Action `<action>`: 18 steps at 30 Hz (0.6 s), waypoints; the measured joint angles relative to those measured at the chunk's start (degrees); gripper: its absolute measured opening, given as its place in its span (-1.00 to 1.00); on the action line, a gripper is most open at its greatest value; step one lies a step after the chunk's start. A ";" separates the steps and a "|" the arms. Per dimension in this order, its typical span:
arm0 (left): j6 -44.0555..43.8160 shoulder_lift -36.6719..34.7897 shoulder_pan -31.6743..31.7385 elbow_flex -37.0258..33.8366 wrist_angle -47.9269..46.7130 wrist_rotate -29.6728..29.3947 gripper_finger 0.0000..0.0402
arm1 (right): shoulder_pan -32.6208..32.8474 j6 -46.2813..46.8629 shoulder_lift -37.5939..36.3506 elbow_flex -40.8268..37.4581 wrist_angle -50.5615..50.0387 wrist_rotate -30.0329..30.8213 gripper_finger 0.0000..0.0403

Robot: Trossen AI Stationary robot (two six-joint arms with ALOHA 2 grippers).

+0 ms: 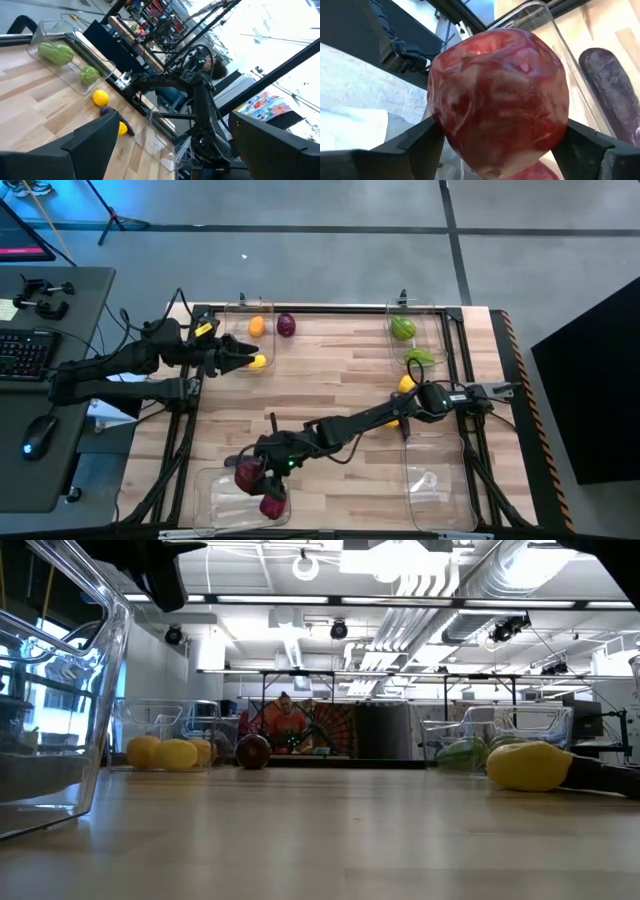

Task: Sort produce into baskets
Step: Put the red apple into the bottom left transparent bin, then put the purple eggplant into the bottom right transparent bin

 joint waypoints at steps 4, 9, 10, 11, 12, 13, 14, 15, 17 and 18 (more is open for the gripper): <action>0.00 0.00 0.00 0.00 0.00 -0.45 0.80 | -0.01 -0.83 0.00 0.00 -0.71 -1.58 0.75; 0.09 0.00 0.00 -0.01 0.00 -2.07 0.80 | -0.96 -5.91 0.00 0.00 -2.92 -4.43 0.93; 0.11 0.02 0.00 -0.01 0.00 -2.74 0.80 | -1.55 -6.99 -0.05 0.00 -3.69 -7.08 0.90; 0.11 0.08 0.00 -0.01 0.00 -3.59 0.80 | -2.34 -8.04 -0.15 0.00 -4.68 -9.69 0.86; 0.11 0.10 0.00 -0.01 -0.01 -4.55 0.80 | -3.19 -9.42 -0.36 0.00 -5.79 -12.04 0.83; 0.11 0.11 0.00 -0.01 -0.02 -5.31 0.80 | -3.88 -11.48 -0.76 0.00 -7.36 -13.73 0.81; 0.11 0.17 0.01 -0.01 -0.02 -6.18 0.80 | -4.63 -14.00 -1.38 -0.02 -8.96 -14.56 0.80; 0.11 0.25 0.00 -0.01 0.04 -6.98 0.80 | -5.22 -16.89 -2.47 -0.02 -11.46 -14.27 0.79; 0.11 0.41 0.02 -0.01 -0.02 -8.37 0.80 | -6.25 -23.01 -5.13 -0.01 -17.96 -12.81 0.79; 0.11 0.59 0.02 -0.01 0.02 -8.95 0.80 | -6.83 -25.97 -6.79 0.00 -21.96 -11.25 0.79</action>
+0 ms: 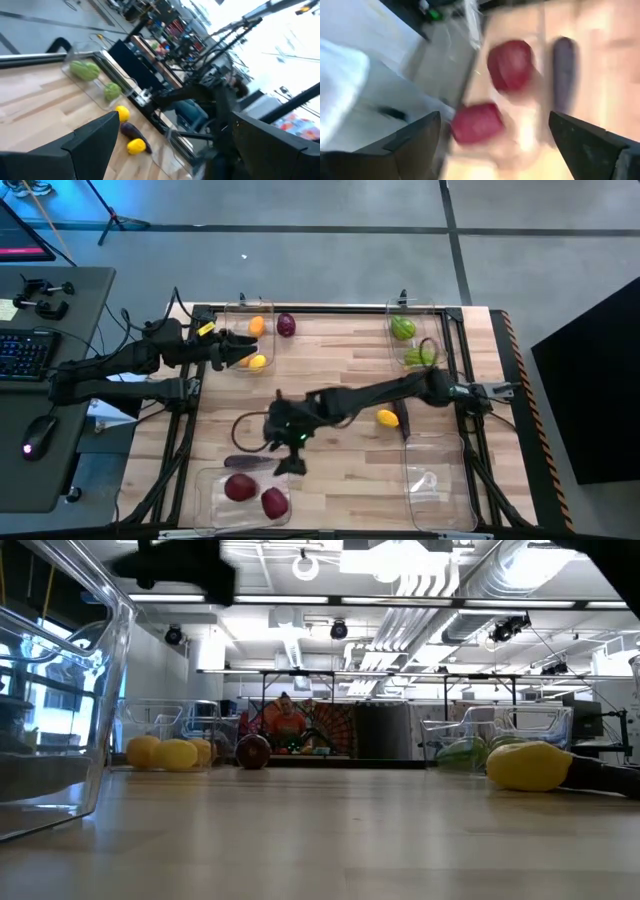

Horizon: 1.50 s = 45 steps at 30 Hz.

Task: Sort produce into baskets
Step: Put the purple eggplant into the bottom right transparent bin

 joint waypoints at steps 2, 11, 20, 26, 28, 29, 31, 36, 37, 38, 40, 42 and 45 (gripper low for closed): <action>0.00 0.39 0.00 0.00 -0.07 -1.13 0.80 | -1.07 -5.24 -2.93 -0.03 -9.07 4.00 0.79; -0.24 3.10 0.00 -0.04 -0.12 -2.44 0.80 | -5.51 -8.00 -26.44 -29.06 -13.85 8.83 0.79; -2.98 6.00 -0.02 -0.04 0.00 -7.62 0.80 | -6.79 32.80 -60.36 -67.01 -9.00 28.58 0.79; -3.08 8.05 0.02 -0.04 -0.04 -8.40 0.80 | -4.83 64.08 -72.58 -80.85 -5.61 35.43 0.79; -3.07 8.40 0.02 -0.04 -0.03 -8.15 0.80 | -3.87 68.85 -74.56 -84.56 -3.12 35.30 0.79; -3.07 8.44 0.02 -0.04 -0.07 -8.14 0.80 | -3.55 72.25 -75.05 -86.12 -1.78 34.94 0.79; -3.04 8.43 0.02 -0.02 -0.04 -8.04 0.80 | -3.12 78.67 -75.18 -88.51 1.64 33.56 0.79; 2.58 8.41 0.02 -0.03 -0.04 -6.26 0.80 | -3.31 80.43 -71.37 -88.05 1.08 28.17 0.79; 3.78 8.41 0.02 -0.04 -0.04 -6.05 0.80 | -3.58 79.69 -70.10 -86.80 -1.61 28.18 0.79; 4.92 8.41 0.02 -0.04 -0.04 -5.97 0.80 | -3.91 79.36 -68.75 -85.23 -4.51 28.28 0.79; 6.59 8.41 0.02 -0.04 -0.07 -5.91 0.80 | -4.45 79.24 -65.74 -82.48 -11.44 29.01 0.79; 7.85 8.41 0.02 -0.04 -0.07 -5.92 0.80 | -4.73 79.22 -62.64 -80.68 -15.87 29.49 0.79; 8.46 8.41 0.02 -0.04 -0.07 -5.91 0.80 | -5.18 77.94 -59.47 -79.81 -16.30 29.56 0.79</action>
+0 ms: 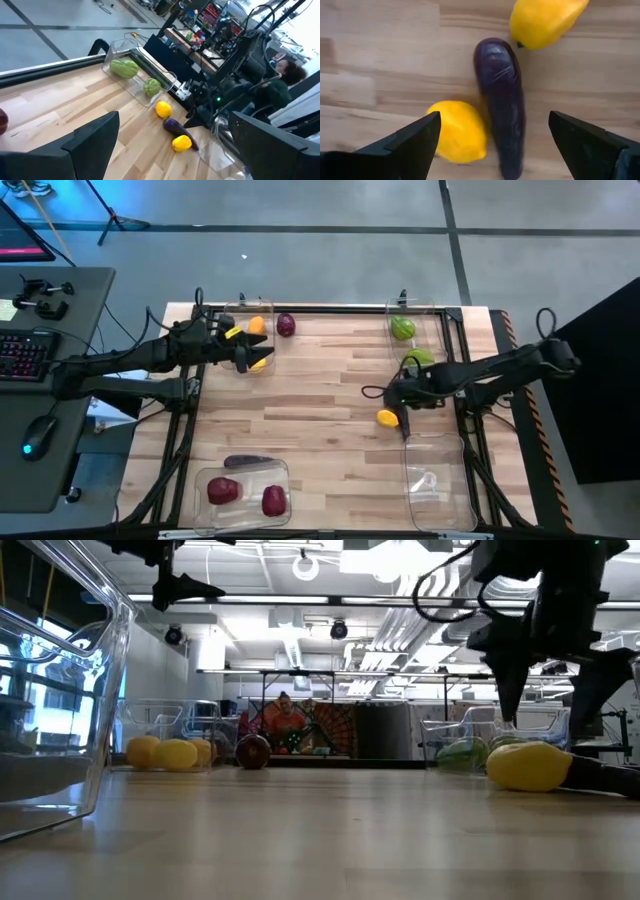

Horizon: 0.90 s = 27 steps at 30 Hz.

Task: Sort produce into baskets
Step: Put the purple eggplant into the bottom right transparent bin

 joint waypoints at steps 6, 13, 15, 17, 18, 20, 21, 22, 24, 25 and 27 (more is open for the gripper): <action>0.96 0.00 0.00 0.00 0.02 0.02 0.80 | -2.06 -1.35 4.70 -0.65 0.94 0.02 0.79; 0.98 0.00 0.00 0.00 0.00 0.02 0.80 | -4.16 -1.45 8.53 -0.65 2.87 1.20 0.79; 0.97 0.00 0.00 0.00 0.00 0.02 0.80 | -4.44 -1.47 9.65 -0.66 2.83 1.07 0.79; 0.96 0.00 0.00 0.00 0.00 0.02 0.80 | -4.59 -1.56 10.70 -0.67 2.86 1.05 0.78; 0.96 0.00 0.00 0.01 0.00 0.02 0.80 | -4.76 -1.89 11.16 -0.67 2.94 1.03 0.76; 0.96 0.00 0.00 0.02 0.00 0.02 0.80 | -5.00 -2.89 11.80 -0.67 3.20 1.01 0.70; 0.91 0.00 0.00 0.00 0.00 0.00 0.80 | -5.15 -3.00 12.14 -0.67 3.19 1.01 0.65; 0.81 0.00 0.00 0.02 0.00 -0.04 0.80 | -5.19 -2.98 12.35 -0.67 3.14 1.00 0.59; 0.56 0.00 -0.02 0.02 -0.02 -0.51 0.80 | -5.19 -3.00 12.77 -0.67 3.20 0.97 0.44; 0.55 0.00 -0.02 0.02 0.00 -0.63 0.80 | -5.19 -3.00 13.00 -0.67 3.16 0.67 0.36; 0.55 0.00 -0.02 0.02 -0.01 -0.71 0.80 | -5.17 -3.70 13.41 -0.67 3.18 -0.16 0.18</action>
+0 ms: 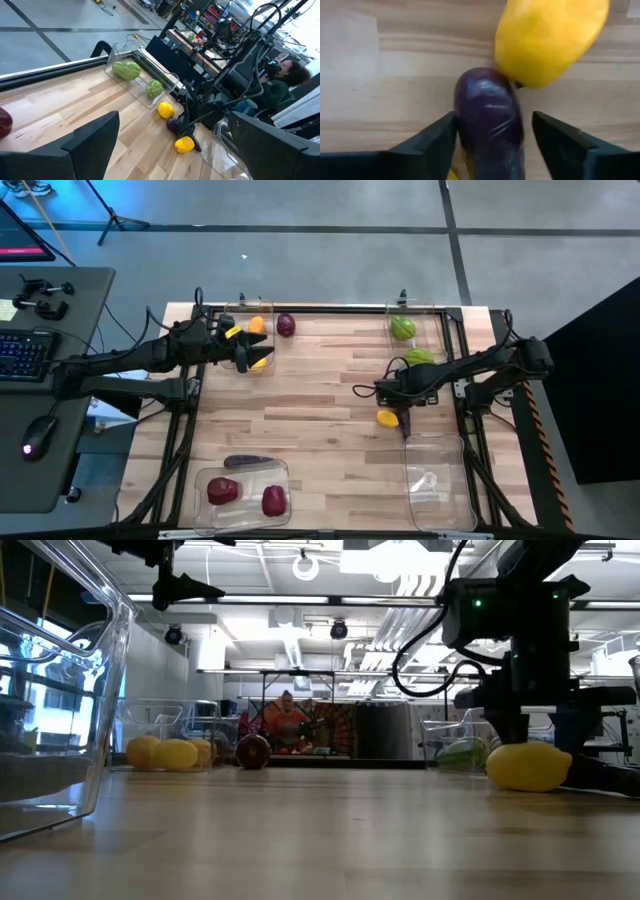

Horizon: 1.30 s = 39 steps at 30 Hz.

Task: Sort produce into baskets
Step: Put the purple eggplant into the bottom right transparent bin

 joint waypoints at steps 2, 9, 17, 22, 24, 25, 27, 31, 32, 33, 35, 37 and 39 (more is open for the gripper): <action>-0.01 0.00 0.00 0.00 0.01 -0.06 0.80 | 0.00 -0.94 -0.02 0.00 0.04 -0.19 -0.01; 0.00 0.00 0.00 0.00 0.02 -0.06 0.80 | 0.02 -6.16 -3.95 2.45 -0.29 -0.09 -0.44; 0.46 0.00 0.01 0.00 0.01 -1.59 0.80 | 0.02 -24.03 -13.85 18.89 -0.14 11.19 -0.41; 1.13 0.00 0.00 0.00 -0.01 -1.67 0.80 | 2.83 -31.78 -15.89 28.26 -2.74 3.07 -0.40; 1.51 0.00 0.00 0.00 -0.01 -1.65 0.80 | 6.48 -29.31 -15.74 29.89 -5.70 -2.15 -0.41; 1.51 0.00 0.00 0.00 -0.01 -1.66 0.80 | 8.83 -26.92 -15.56 30.04 -7.26 -3.66 -0.41; 1.51 0.00 0.00 0.00 -0.03 -1.65 0.80 | 14.40 -20.62 -15.45 29.21 -9.66 -4.50 -0.41; 1.51 0.00 0.01 0.02 -0.03 -1.65 0.80 | 26.88 -3.69 -15.45 25.04 -13.05 -4.33 -0.38; 1.51 0.00 0.00 0.02 -0.03 -1.65 0.80 | 29.86 1.23 -15.43 23.82 -13.09 -4.15 -0.37; 1.49 0.00 0.00 0.02 -0.03 -1.65 0.80 | 32.87 6.42 -15.43 22.64 -13.08 -3.70 -0.36; 1.51 0.00 0.00 0.02 -0.03 -1.65 0.80 | 38.14 16.14 -15.43 20.61 -12.10 -2.43 -0.35; 1.51 0.00 0.00 0.02 -0.03 -1.65 0.80 | 42.23 24.64 -15.43 18.86 -11.76 -1.78 -0.32; 1.51 0.00 0.00 0.02 -0.02 -1.65 0.80 | 45.20 31.54 -15.43 17.42 -11.92 -1.56 -0.30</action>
